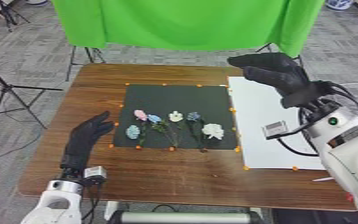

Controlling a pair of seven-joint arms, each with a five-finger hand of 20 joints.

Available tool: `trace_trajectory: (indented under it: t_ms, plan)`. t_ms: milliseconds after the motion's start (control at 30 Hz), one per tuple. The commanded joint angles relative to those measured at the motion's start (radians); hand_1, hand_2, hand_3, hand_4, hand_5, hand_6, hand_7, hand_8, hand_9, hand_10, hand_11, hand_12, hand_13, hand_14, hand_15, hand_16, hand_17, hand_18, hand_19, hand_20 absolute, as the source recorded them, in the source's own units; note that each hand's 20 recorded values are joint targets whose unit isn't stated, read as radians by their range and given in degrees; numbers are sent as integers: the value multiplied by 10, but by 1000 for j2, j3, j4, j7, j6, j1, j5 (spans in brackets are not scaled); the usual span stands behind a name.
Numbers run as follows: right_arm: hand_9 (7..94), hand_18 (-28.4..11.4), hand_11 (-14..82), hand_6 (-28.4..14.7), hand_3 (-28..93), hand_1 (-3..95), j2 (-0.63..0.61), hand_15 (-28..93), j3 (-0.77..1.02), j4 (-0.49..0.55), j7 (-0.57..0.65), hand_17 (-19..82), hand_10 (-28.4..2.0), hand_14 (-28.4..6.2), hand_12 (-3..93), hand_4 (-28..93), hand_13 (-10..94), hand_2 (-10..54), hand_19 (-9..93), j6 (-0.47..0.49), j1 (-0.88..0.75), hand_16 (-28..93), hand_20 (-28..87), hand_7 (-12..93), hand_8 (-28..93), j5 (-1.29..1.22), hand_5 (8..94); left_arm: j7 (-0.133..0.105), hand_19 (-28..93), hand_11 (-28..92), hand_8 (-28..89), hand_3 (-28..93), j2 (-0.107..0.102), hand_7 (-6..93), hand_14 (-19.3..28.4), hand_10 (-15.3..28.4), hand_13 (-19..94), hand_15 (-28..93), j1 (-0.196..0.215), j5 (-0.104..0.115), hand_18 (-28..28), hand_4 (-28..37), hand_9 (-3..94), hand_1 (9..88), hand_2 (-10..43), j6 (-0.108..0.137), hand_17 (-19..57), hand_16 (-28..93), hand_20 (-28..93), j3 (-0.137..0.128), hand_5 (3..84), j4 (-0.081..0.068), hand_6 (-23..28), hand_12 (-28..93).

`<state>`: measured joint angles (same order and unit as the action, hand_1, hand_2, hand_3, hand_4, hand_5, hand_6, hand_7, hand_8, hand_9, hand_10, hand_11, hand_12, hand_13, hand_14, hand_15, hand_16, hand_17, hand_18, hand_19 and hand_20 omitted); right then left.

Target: Arrange flowers

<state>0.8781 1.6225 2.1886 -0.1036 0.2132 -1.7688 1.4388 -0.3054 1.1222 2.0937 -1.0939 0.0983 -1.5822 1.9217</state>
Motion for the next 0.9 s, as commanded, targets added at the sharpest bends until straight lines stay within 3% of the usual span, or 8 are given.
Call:
trace_trajectory:
  t_ms: [33, 133, 233, 367, 467, 567, 700, 900]
  plan:
    - [267, -119, -1, 2, 691, -24, 264, -31, 167, -12, -204, 41, -114, -121, 85, -243, 159, 3, 29, -121, -244, 151, 198, 20, -63, -471, 297, -95, 25, 161, -82, 699, 42, 115, 156, 132, 398, 133, 27, 74, 84, -282, 485, 142, 24, 70, 95, -9, 167, -17, 473, 74, -3, 95]
    - [197, -101, -35, -1, 633, -26, 281, -124, 153, -10, -198, -27, -101, -118, 79, -280, 99, -37, 28, -125, -281, 211, 160, 2, -60, -495, 235, -121, 24, 160, -81, 699, 55, 112, 155, 132, 397, 131, 38, 75, 82, -283, 488, 135, 45, 69, 95, -11, 167, -37, 477, 98, 3, 93]
    - [163, -100, -53, -6, 596, -26, 258, -172, 143, -12, -197, -57, -94, -117, 81, -283, 69, -57, 24, -113, -311, 249, 148, -4, -58, -524, 215, -135, 24, 160, -79, 703, 63, 110, 153, 133, 395, 129, 46, 75, 81, -283, 491, 132, 45, 64, 95, -12, 167, -50, 477, 108, 4, 92]
    - [187, -133, -45, -1, 604, -26, 247, -136, 119, -13, -244, 15, -84, -126, 80, -283, 144, -63, 25, -162, -342, 258, 145, 8, -61, -565, 219, -122, 24, 158, -79, 710, 65, 107, 152, 134, 395, 127, 47, 75, 81, -283, 490, 126, 37, 63, 96, -12, 167, -44, 475, 112, 6, 91]
    - [193, -149, -41, 8, 641, -26, 263, -62, 122, -22, -213, 71, -80, -126, 75, -282, 188, -42, 27, -130, -344, 210, 176, 34, -73, -568, 257, -118, 24, 160, -77, 711, 68, 106, 153, 134, 395, 129, 58, 71, 86, -283, 492, 127, 34, 54, 94, -11, 168, -54, 472, 119, 8, 92]
    - [268, -163, -3, 3, 673, -26, 293, -21, 164, -28, -155, 87, -111, -137, 78, -281, 217, -16, 43, -32, -351, 191, 190, 40, -70, -515, 326, -117, 33, 163, -73, 726, 68, 116, 157, 133, 394, 138, 47, 75, 110, -282, 489, 152, 13, 38, 87, -6, 173, -52, 471, 115, 8, 95]
    - [309, -170, 16, -2, 739, -21, 296, 31, 152, -38, -149, 104, -130, -149, 81, -225, 244, -3, 58, -43, -338, 149, 198, 56, -68, -478, 384, -119, 59, 173, -77, 745, 57, 137, 167, 130, 396, 158, 25, 61, 124, -280, 487, 213, -13, 26, 86, 0, 185, -39, 480, 102, 9, 104]
    - [353, -176, 32, -7, 744, -6, 289, 58, 136, -59, -131, 120, -139, -159, 91, -209, 277, 2, 70, -7, -302, 146, 205, 68, -67, -465, 411, -125, 60, 183, -78, 741, 63, 142, 168, 130, 397, 168, 34, 62, 123, -271, 490, 230, -24, 32, 87, 0, 186, -41, 482, 104, 9, 106]
